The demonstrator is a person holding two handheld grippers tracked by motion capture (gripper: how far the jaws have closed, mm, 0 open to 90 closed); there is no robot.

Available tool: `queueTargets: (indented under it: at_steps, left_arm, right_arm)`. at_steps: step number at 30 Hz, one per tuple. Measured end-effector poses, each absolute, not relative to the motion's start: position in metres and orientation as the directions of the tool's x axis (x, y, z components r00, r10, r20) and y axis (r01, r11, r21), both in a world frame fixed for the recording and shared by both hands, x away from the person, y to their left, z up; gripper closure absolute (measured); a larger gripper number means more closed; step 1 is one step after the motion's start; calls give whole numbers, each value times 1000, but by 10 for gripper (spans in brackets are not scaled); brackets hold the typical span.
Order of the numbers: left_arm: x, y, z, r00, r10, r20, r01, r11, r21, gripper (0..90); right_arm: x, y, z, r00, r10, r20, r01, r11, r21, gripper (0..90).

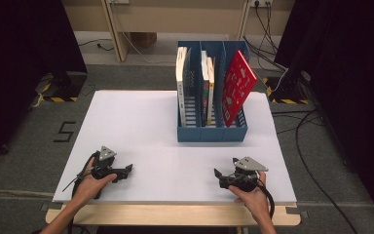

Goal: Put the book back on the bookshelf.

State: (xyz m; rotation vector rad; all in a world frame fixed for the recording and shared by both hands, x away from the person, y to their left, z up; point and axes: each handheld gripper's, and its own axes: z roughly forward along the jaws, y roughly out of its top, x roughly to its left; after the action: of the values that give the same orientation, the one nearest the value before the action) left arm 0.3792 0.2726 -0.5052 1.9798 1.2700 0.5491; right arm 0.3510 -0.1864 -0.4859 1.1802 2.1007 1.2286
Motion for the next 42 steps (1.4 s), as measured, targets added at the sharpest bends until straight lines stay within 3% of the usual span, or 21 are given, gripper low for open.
queueTargets:
  at_steps: [8, 20, 42]
  left_arm:
    - [379, 273, -505, 426, 904, -24, 602, -264, 753, 132]
    - [379, 273, -505, 426, 904, -24, 602, -264, 753, 132]
    - [379, 273, -505, 426, 904, -23, 602, -265, 753, 132]
  right_arm:
    - [347, -185, -491, -551, 832, 58, 487, 264, 832, 157]
    - [340, -177, -504, -584, 812, -14, 517, 385, 764, 150]
    - [339, -179, -506, -590, 808, -4, 511, 377, 772, 146]
